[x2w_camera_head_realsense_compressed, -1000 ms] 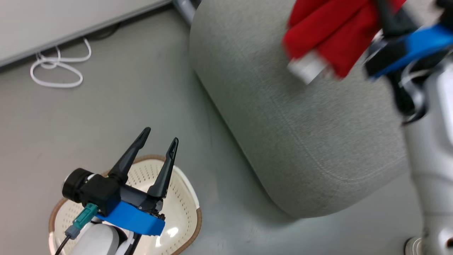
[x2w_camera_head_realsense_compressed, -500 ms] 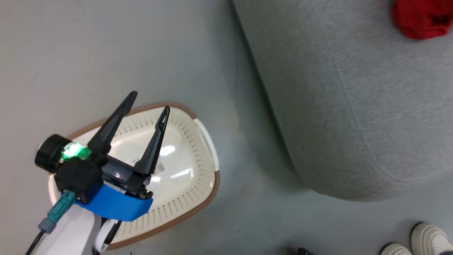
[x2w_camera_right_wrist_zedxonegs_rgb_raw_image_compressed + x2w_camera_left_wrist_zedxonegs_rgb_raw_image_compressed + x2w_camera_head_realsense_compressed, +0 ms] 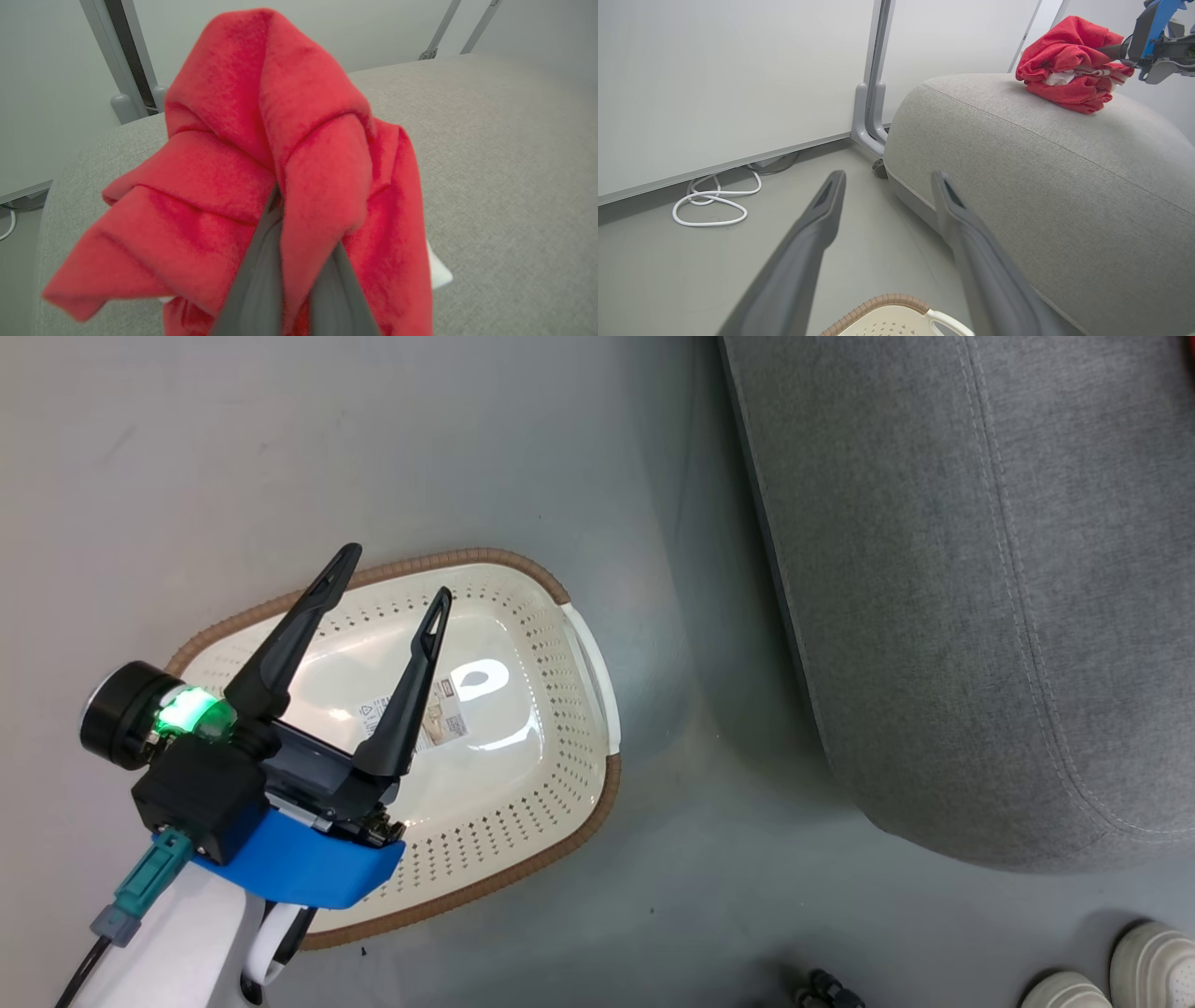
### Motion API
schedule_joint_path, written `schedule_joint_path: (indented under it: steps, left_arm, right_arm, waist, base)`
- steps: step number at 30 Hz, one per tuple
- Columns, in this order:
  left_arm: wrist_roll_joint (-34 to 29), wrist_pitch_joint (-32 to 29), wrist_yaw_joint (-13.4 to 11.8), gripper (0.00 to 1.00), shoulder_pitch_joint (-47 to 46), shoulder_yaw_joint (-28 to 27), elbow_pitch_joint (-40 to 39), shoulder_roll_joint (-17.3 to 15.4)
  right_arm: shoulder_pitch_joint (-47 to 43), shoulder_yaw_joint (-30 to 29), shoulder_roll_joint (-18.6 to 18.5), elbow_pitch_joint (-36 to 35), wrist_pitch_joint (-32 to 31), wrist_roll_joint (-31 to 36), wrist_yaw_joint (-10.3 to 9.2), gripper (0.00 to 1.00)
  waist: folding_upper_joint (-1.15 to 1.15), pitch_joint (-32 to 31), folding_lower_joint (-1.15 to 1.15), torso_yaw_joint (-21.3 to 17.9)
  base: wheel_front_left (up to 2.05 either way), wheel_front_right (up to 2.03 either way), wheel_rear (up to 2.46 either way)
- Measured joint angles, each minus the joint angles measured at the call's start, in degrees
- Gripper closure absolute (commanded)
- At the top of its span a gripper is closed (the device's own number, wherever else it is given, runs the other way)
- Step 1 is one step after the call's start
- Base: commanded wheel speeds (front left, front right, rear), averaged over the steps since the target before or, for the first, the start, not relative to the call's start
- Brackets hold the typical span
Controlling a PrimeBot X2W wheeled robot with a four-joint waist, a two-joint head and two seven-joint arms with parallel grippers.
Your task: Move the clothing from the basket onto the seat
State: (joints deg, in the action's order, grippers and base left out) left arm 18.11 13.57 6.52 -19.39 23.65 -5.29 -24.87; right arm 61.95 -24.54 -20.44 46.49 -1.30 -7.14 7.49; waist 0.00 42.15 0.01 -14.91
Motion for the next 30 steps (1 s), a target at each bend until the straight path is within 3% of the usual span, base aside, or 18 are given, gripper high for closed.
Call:
schedule_joint_path:
  steps: [16, 22, 30]
  left_arm:
    - [3.72, 1.31, 0.14, 0.0, 1.05, 1.31, 9.23, 5.14]
    - [5.05, 1.42, 0.43, 0.0, 3.21, 0.23, 12.47, 7.22]
    - [5.54, 1.42, 0.59, 0.0, 8.01, -2.64, 15.7, 9.68]
  right_arm:
    - [-8.7, 6.78, 2.7, 2.19, 5.55, -1.09, 0.0, 0.0]
    - [-16.12, 10.84, 4.55, -3.74, 7.19, -3.66, 0.0, 0.0]
    - [-30.04, 15.78, 9.92, -15.14, 7.95, -3.13, 0.0, 0.0]
  waist:
    - [0.0, -12.16, -0.01, 0.73]
    - [0.0, -18.97, -0.01, 1.09]
    - [0.0, -27.06, -0.02, 1.0]
  base:
    - [0.0, 0.0, 0.0]
    - [0.0, 0.0, 0.0]
    - [0.0, 0.0, 0.0]
